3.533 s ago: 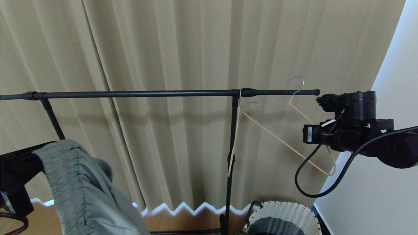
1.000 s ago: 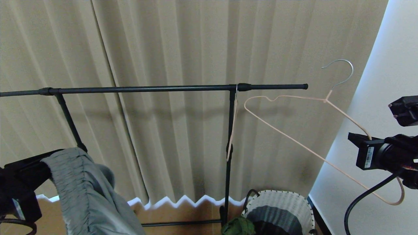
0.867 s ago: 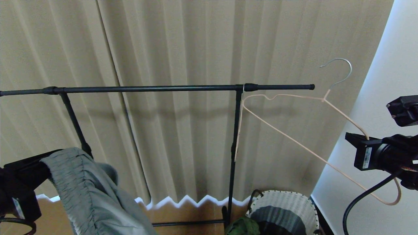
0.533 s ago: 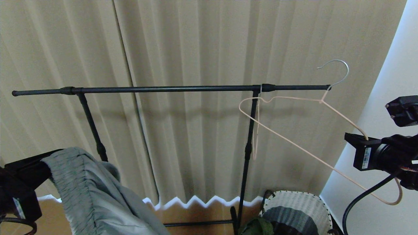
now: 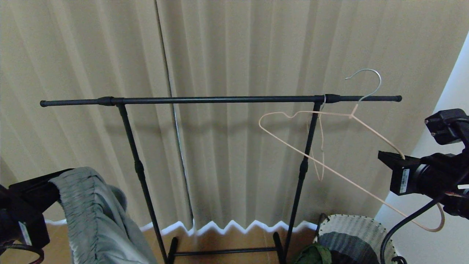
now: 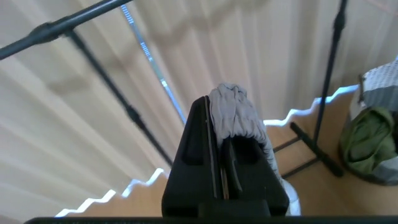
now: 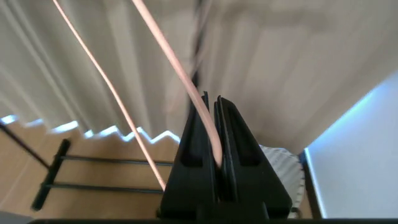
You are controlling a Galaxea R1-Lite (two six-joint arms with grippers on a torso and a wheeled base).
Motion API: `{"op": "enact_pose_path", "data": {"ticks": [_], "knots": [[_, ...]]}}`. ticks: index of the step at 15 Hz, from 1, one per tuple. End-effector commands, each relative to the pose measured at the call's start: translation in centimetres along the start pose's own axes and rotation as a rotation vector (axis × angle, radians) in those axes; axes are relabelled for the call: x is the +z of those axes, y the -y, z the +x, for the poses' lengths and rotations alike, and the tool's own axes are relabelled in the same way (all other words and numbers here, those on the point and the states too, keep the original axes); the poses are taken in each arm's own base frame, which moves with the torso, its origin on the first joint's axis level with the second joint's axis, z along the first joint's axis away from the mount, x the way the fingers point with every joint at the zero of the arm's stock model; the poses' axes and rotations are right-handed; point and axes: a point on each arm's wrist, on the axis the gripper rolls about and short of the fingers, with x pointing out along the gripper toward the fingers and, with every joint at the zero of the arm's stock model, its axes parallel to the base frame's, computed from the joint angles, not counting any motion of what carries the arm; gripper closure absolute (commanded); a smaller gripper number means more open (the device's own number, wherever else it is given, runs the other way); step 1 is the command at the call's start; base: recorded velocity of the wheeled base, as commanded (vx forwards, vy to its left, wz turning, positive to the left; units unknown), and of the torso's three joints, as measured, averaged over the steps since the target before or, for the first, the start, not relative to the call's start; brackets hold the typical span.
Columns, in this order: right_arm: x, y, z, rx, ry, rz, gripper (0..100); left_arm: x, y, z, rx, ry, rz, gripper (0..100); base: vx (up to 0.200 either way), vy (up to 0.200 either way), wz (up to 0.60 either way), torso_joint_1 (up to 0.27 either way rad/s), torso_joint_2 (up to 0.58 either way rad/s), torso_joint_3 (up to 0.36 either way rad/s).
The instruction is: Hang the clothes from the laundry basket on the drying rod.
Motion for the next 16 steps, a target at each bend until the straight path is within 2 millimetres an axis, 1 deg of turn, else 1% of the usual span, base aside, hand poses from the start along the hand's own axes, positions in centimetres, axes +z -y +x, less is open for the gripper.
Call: {"op": "enact_pose_path", "data": {"ticks": [1, 5, 7, 10, 11, 13, 15, 16], "knots": [[-0.1, -0.4, 0.0, 0.018, -0.003, -0.007, 100, -0.1, 0.0, 0.0, -0.001, -0.004, 0.001, 100, 0.0, 0.0, 0.0, 0.0, 0.0, 0.0], [-0.2, -0.5, -0.1, 0.025, -0.014, -0.014, 100, -0.1, 0.0, 0.0, 0.0, -0.001, 0.001, 100, 0.0, 0.0, 0.0, 0.0, 0.0, 0.0], [-0.3, -1.2, -0.3, 0.083, -0.017, -0.025, 100, -0.1, 0.1, 0.2, -0.004, -0.004, 0.0, 100, 0.0, 0.0, 0.0, 0.0, 0.0, 0.0], [-0.3, -1.6, -0.4, 0.198, -0.02, -0.031, 100, 0.1, 0.0, 1.2, -0.002, -0.035, -0.004, 100, 0.0, 0.0, 0.0, 0.0, 0.0, 0.0], [-0.2, -2.0, -0.5, 0.232, -0.02, -0.036, 100, 0.5, -0.2, 1.8, 0.002, -0.046, -0.007, 100, 0.0, 0.0, 0.0, 0.0, 0.0, 0.0], [-0.3, -3.2, -0.6, 0.289, -0.023, -0.053, 100, 1.3, -0.5, 3.8, 0.048, -0.087, -0.009, 100, 0.0, 0.0, 0.0, 0.0, 0.0, 0.0], [-0.2, -4.4, 0.1, 0.328, -0.035, -0.055, 100, 2.6, -0.8, 7.1, 0.09, -0.129, -0.008, 100, 0.0, 0.0, 0.0, 0.0, 0.0, 0.0], [0.1, -5.2, -0.1, 0.362, -0.031, -0.042, 100, 3.2, -0.9, 8.4, 0.101, -0.136, -0.014, 100, 0.0, 0.0, 0.0, 0.0, 0.0, 0.0]]}}
